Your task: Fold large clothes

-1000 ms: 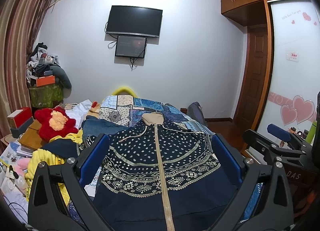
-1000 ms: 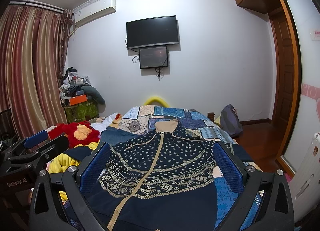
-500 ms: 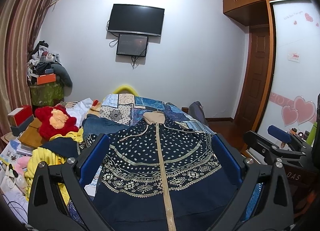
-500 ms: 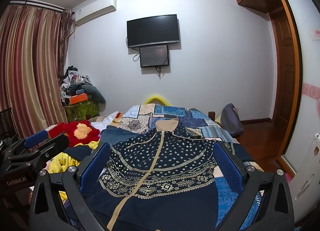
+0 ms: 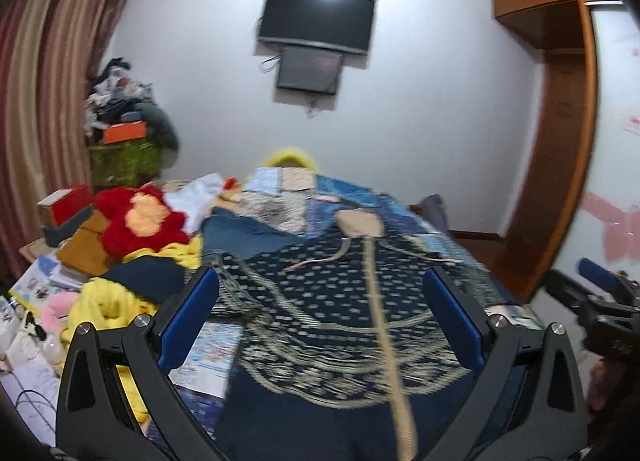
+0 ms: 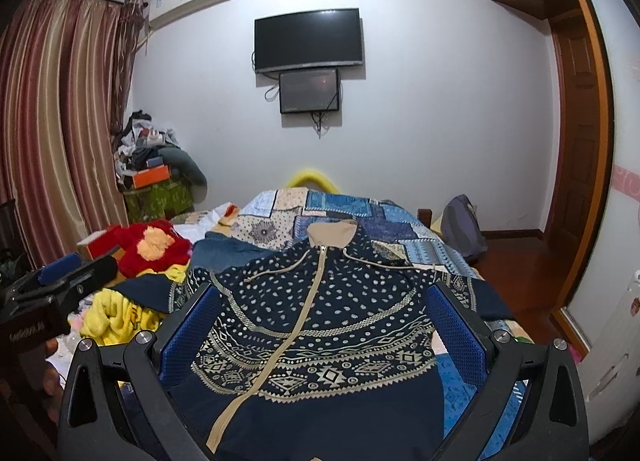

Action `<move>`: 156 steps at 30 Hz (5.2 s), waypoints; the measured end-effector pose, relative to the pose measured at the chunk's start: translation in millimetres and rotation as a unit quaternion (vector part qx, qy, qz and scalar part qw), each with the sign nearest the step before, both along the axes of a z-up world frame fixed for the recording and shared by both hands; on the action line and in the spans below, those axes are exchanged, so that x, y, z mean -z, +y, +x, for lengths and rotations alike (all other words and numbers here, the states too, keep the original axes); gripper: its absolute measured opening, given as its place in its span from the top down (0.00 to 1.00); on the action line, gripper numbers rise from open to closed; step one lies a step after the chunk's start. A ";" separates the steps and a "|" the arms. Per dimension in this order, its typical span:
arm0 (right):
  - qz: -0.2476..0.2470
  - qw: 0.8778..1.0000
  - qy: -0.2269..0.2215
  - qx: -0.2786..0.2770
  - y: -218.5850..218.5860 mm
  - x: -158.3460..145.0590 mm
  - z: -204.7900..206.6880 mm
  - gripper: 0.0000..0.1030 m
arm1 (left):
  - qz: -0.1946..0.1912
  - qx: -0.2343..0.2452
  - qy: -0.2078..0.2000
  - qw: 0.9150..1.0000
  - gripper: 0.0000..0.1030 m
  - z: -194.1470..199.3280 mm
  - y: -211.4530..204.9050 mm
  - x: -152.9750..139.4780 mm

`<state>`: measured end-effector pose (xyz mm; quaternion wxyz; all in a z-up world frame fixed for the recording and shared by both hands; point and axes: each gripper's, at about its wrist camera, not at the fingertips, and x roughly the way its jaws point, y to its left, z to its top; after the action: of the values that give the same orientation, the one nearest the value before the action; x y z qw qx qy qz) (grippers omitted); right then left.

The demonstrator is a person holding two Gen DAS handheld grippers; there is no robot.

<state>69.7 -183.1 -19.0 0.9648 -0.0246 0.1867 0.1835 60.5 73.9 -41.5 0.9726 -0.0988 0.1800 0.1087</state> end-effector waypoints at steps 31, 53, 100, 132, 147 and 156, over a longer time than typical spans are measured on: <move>-0.153 0.962 0.198 -0.107 143.3 161.6 297.1 0.01 | -0.207 -0.132 0.211 0.946 0.36 117.5 299.9 208.3; -0.102 0.965 0.225 -0.086 98.4 142.9 308.0 0.01 | 0.001 -0.118 0.119 0.986 0.96 192.6 240.8 65.8; -0.160 0.952 0.248 -0.081 57.8 159.6 269.4 0.01 | -0.247 0.116 0.304 0.913 0.43 275.8 130.1 218.2; 0.022 0.954 0.276 0.113 -172.9 144.7 272.7 0.01 | 0.042 0.314 0.194 0.929 0.93 354.6 -157.7 51.2; 0.081 0.926 0.337 0.150 -246.6 178.1 266.8 0.01 | 0.037 0.389 0.338 0.856 0.63 328.1 -235.2 157.4; 0.158 0.899 0.377 0.159 -276.2 203.1 309.1 0.06 | 0.078 0.307 0.237 0.919 0.38 319.2 -182.4 92.7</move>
<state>378.8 -459.3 -222.1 0.8299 0.2289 0.5064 0.0498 379.7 -108.5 -134.2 0.8918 0.0661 0.4176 -0.1609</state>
